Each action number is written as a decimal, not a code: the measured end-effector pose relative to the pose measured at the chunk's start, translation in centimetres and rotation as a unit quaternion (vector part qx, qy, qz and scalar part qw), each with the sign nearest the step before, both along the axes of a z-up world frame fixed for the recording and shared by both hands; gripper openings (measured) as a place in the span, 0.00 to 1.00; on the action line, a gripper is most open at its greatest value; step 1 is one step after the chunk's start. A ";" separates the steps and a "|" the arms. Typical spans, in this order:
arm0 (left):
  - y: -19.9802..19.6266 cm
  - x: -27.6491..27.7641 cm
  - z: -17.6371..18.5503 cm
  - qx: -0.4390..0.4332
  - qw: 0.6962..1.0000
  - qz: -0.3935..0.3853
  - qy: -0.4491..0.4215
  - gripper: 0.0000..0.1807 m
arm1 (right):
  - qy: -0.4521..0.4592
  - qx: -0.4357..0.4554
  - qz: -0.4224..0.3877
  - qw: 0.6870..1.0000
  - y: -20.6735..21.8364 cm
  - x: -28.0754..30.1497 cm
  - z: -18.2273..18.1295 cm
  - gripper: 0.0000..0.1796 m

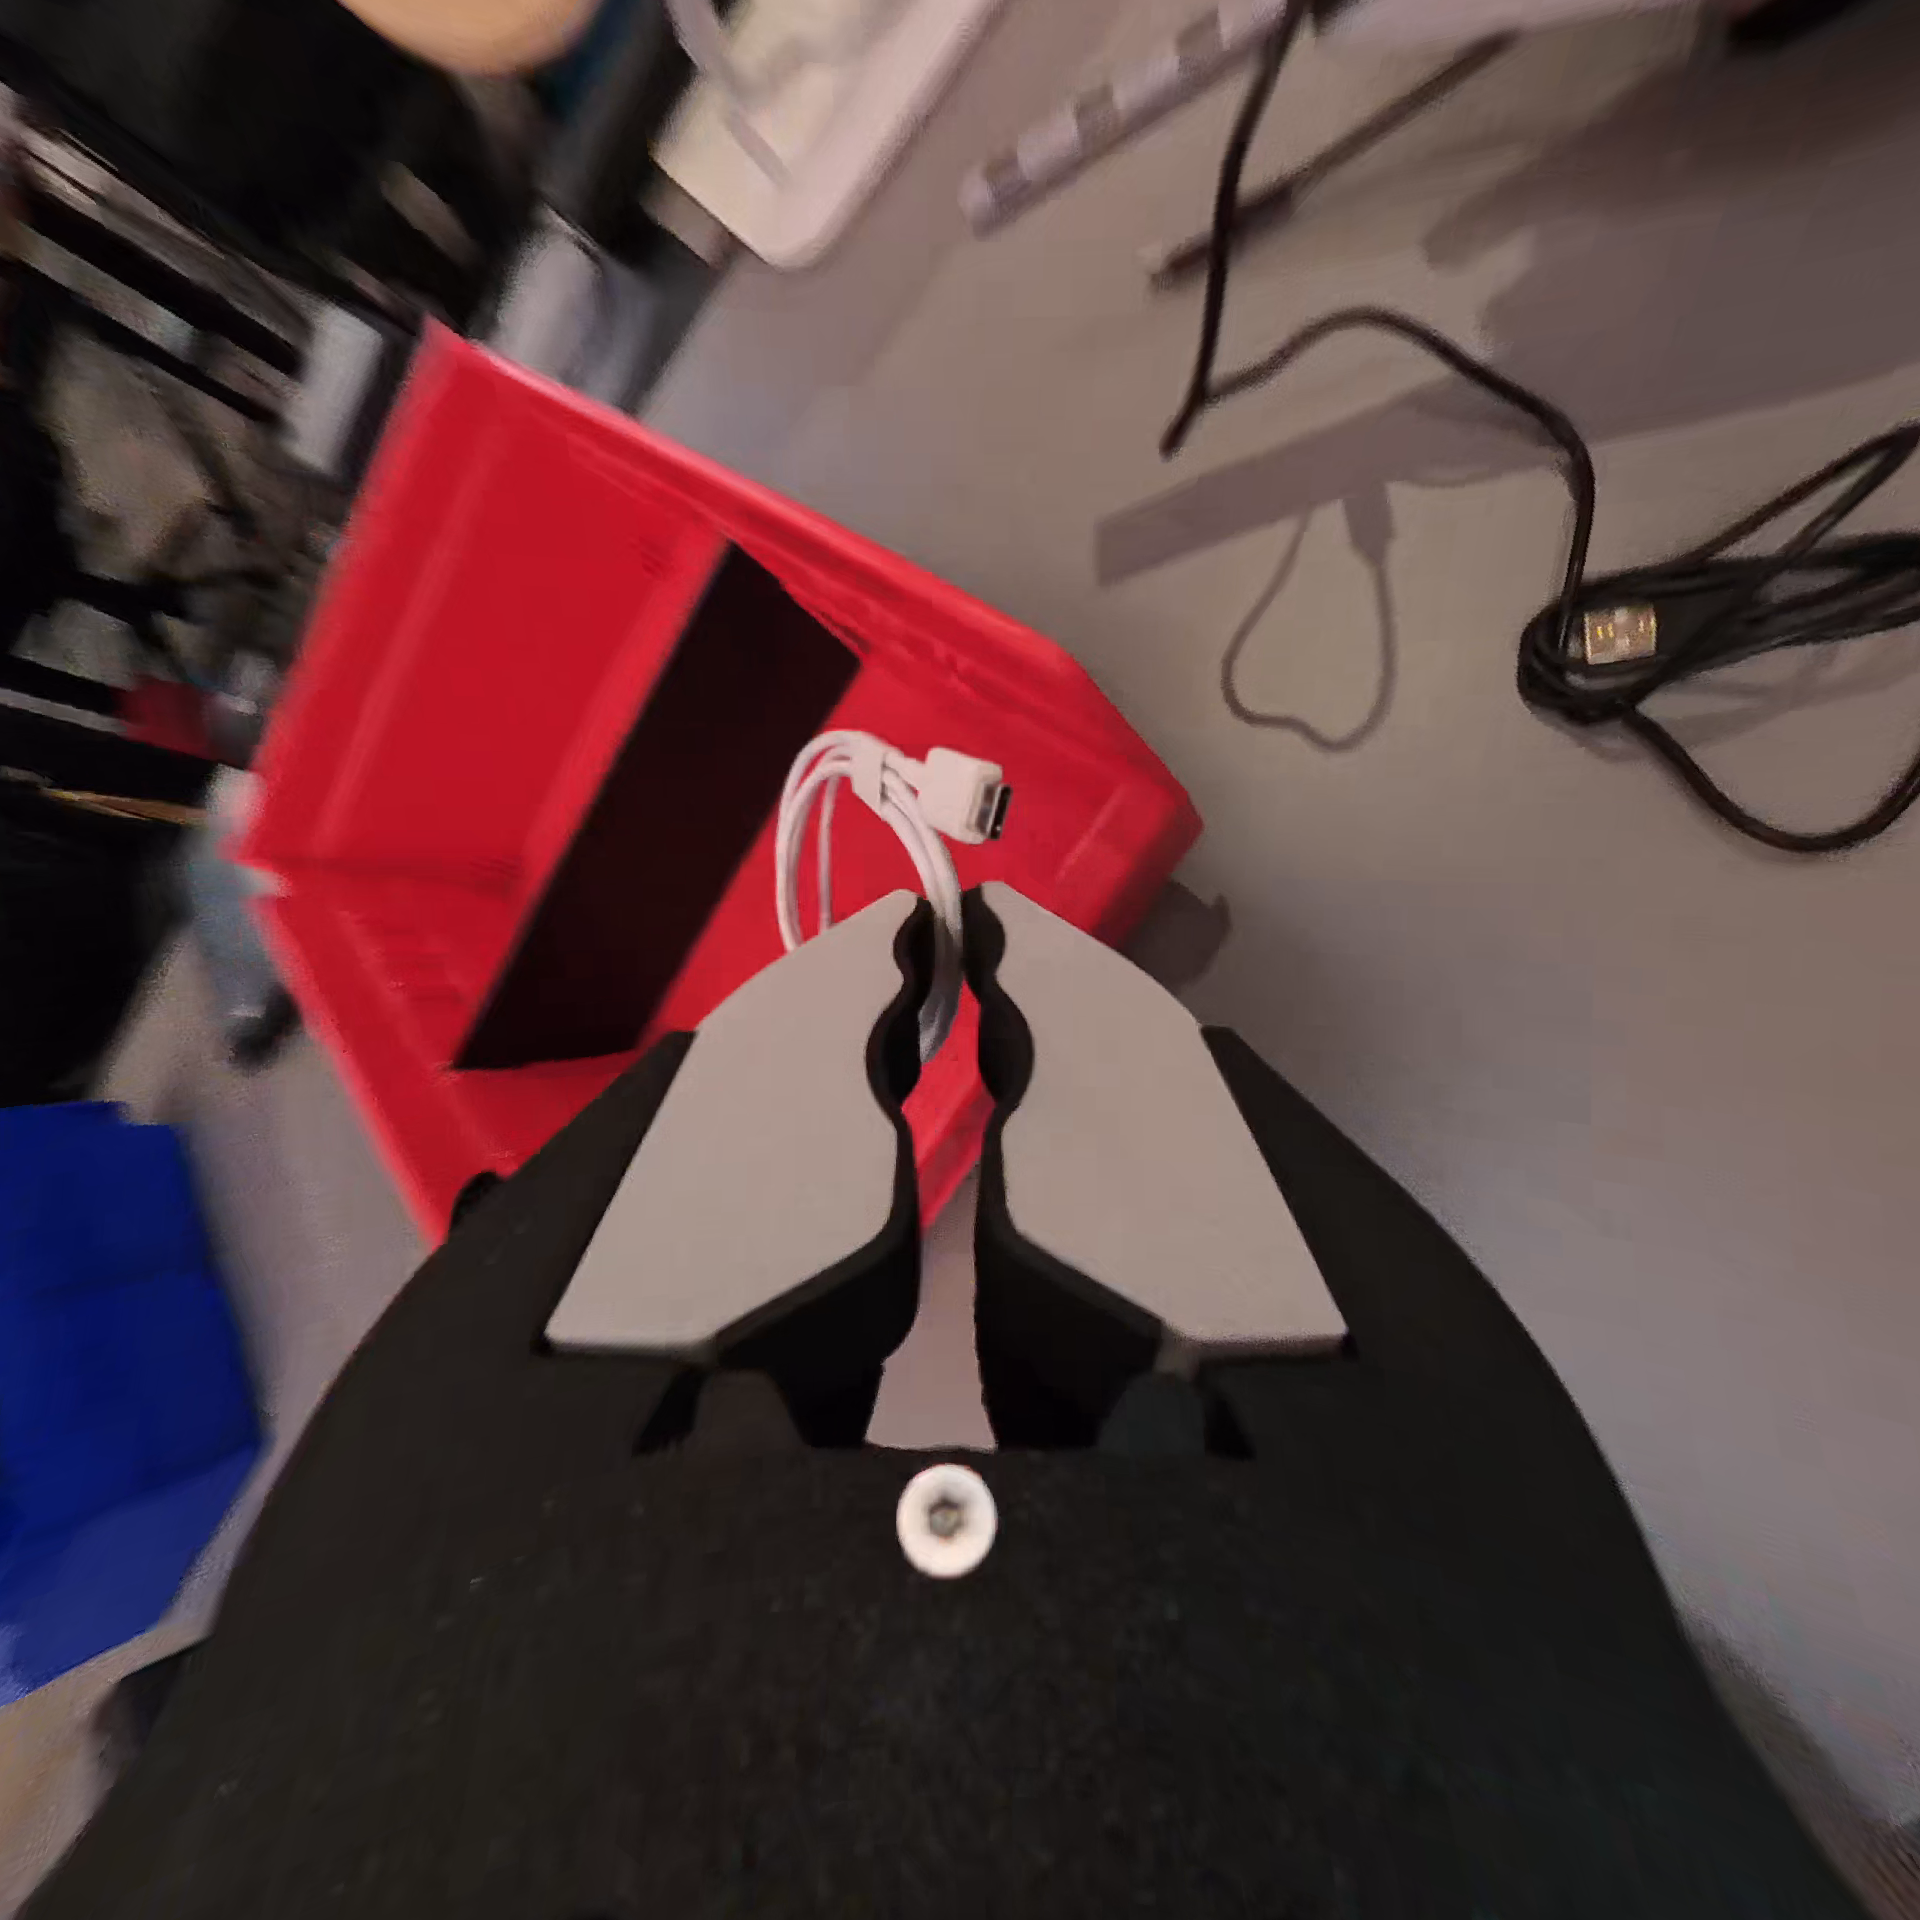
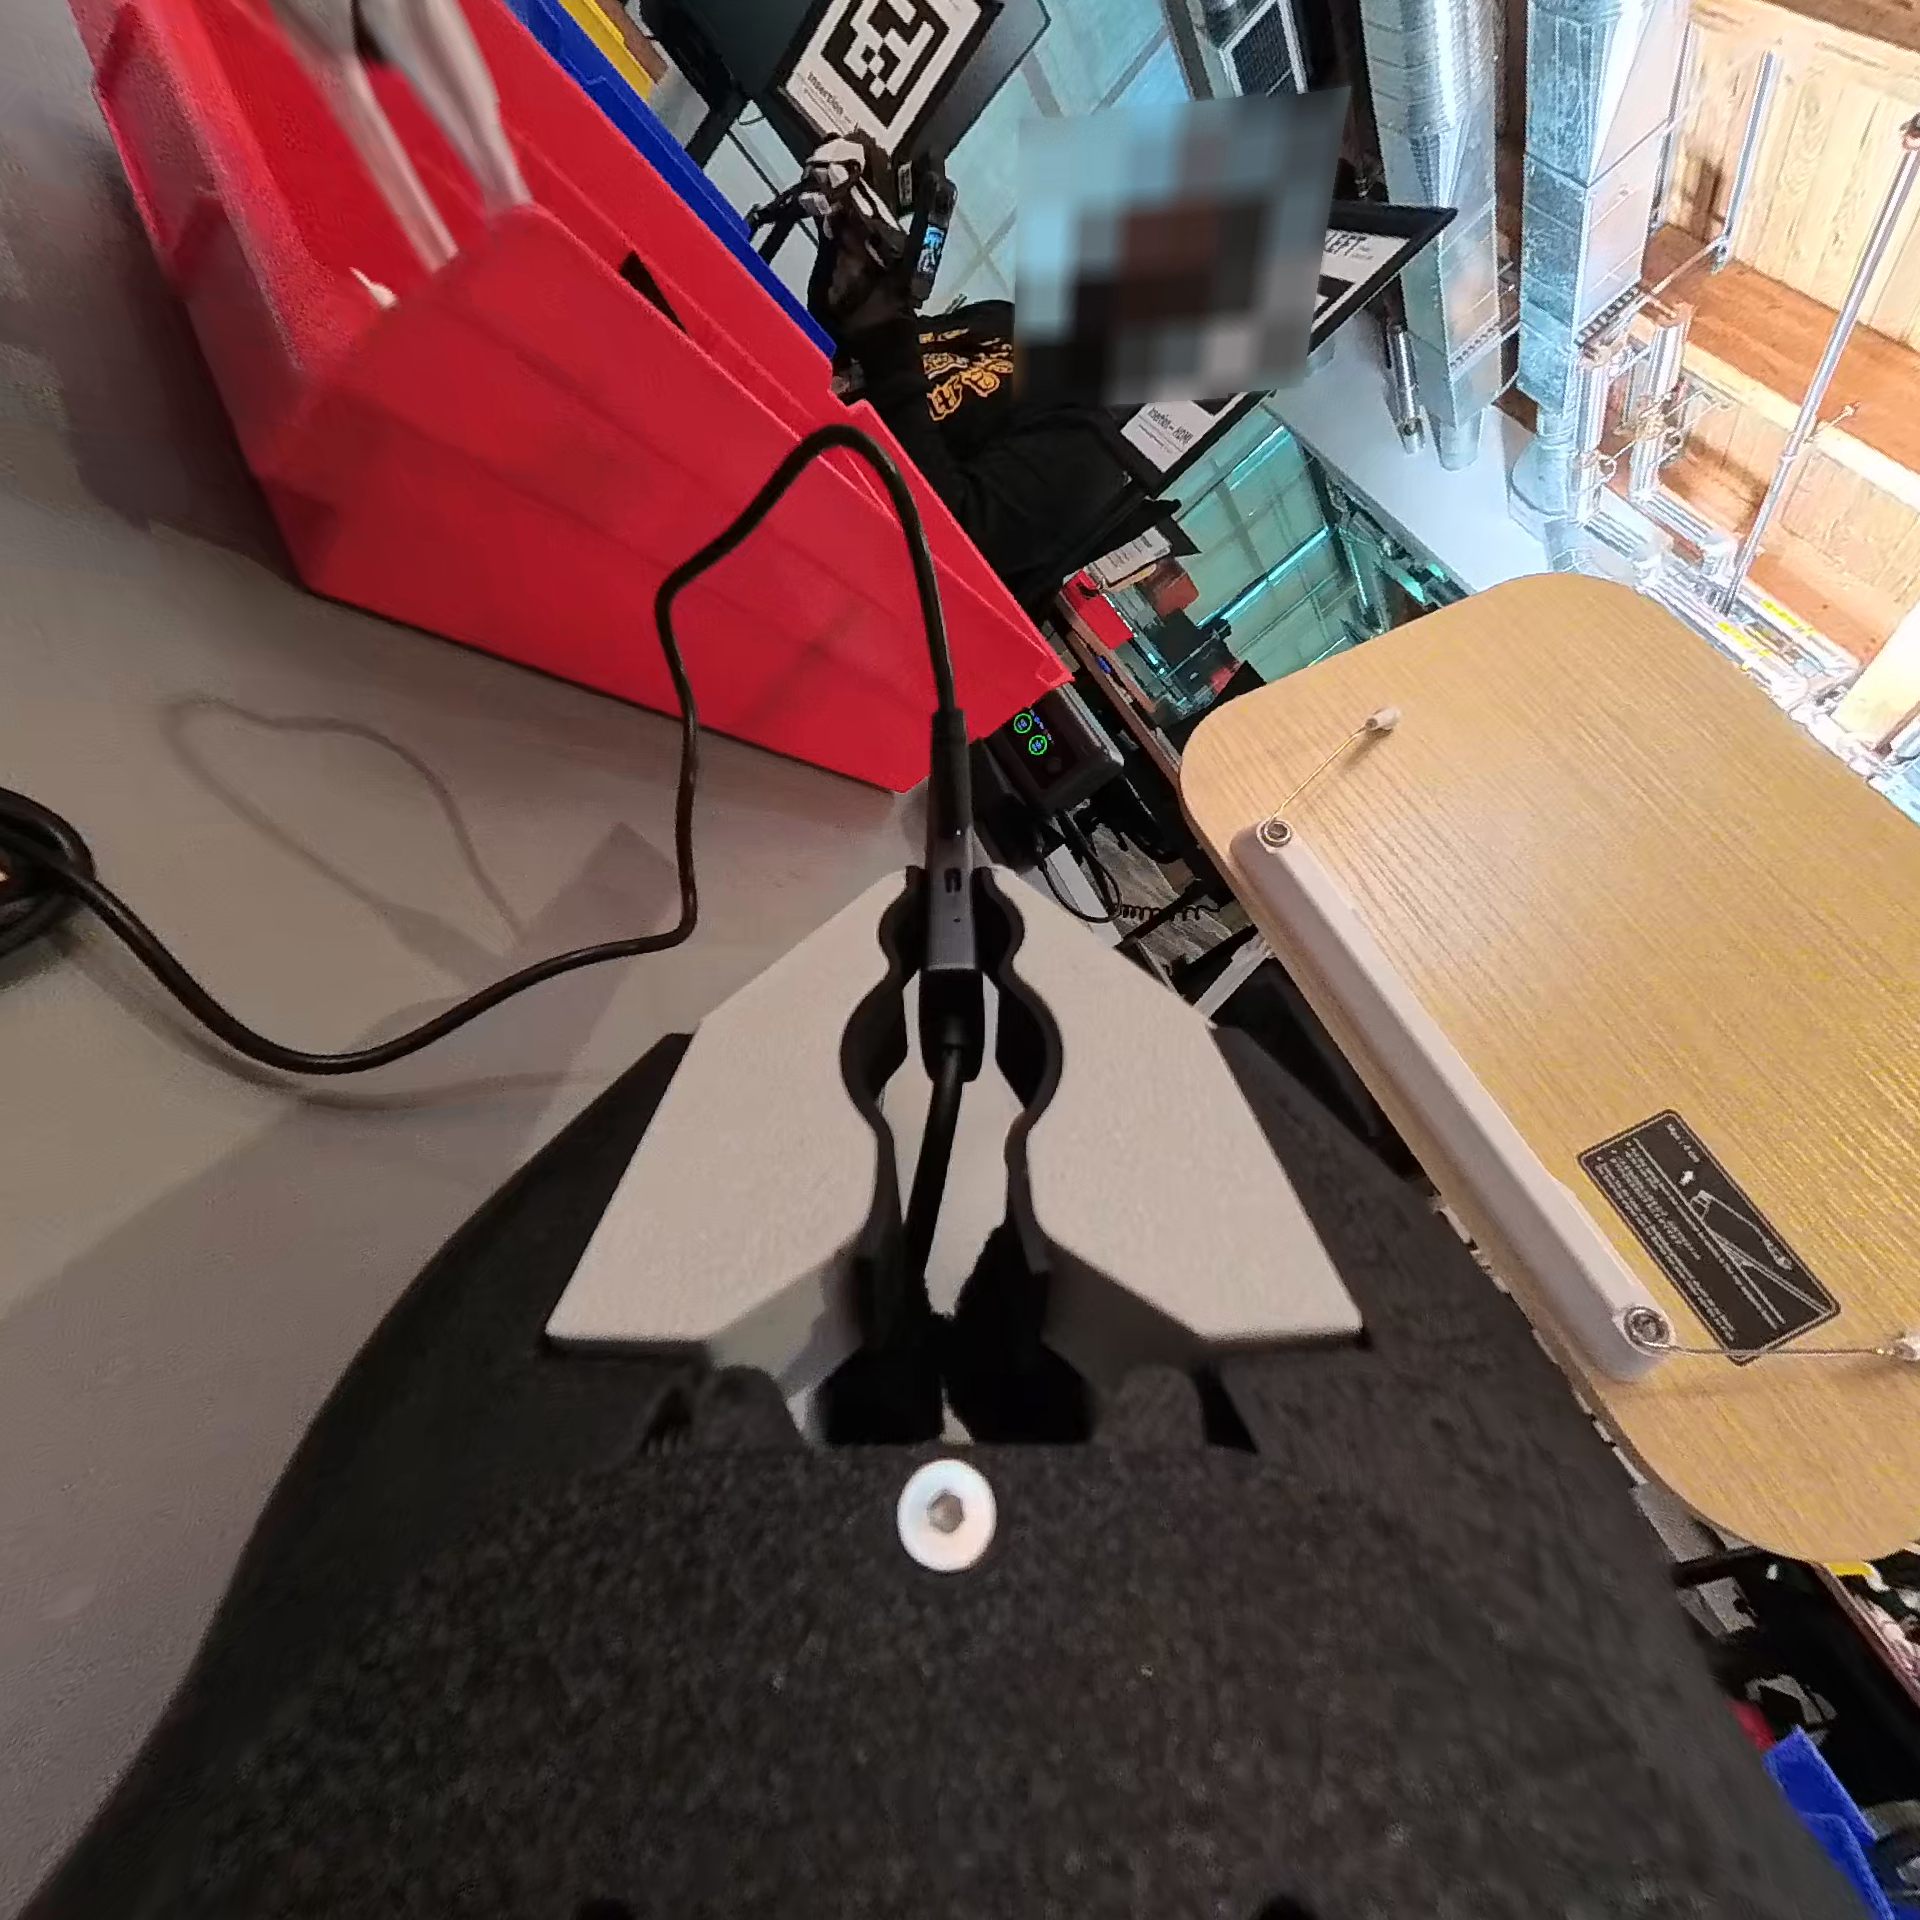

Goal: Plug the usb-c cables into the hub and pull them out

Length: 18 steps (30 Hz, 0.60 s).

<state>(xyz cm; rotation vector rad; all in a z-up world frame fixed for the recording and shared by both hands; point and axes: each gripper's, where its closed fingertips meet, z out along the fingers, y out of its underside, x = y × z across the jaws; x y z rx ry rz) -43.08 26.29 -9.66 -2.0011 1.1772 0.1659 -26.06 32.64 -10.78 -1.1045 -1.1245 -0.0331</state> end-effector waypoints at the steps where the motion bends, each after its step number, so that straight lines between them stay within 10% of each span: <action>1: -0.5 0.1 1.7 0.039 0.999 -0.003 -0.004 0.03 | 0.001 -0.001 -0.001 1.000 0.0 0.0 0.0 0.05; 7: -11.3 7.7 7.8 0.125 0.964 -0.207 -0.114 0.02 | 0.000 -0.003 -0.003 1.000 0.2 0.1 -0.1 0.05; 12: -18.3 12.3 0.3 0.050 0.932 -0.354 -0.066 0.03 | -0.002 -0.003 -0.004 1.000 0.2 0.1 -0.1 0.05; 18: -17.2 5.9 -6.0 -0.105 0.957 -0.270 -0.036 0.14 | -0.002 -0.006 -0.005 1.000 0.2 0.1 -0.2 0.05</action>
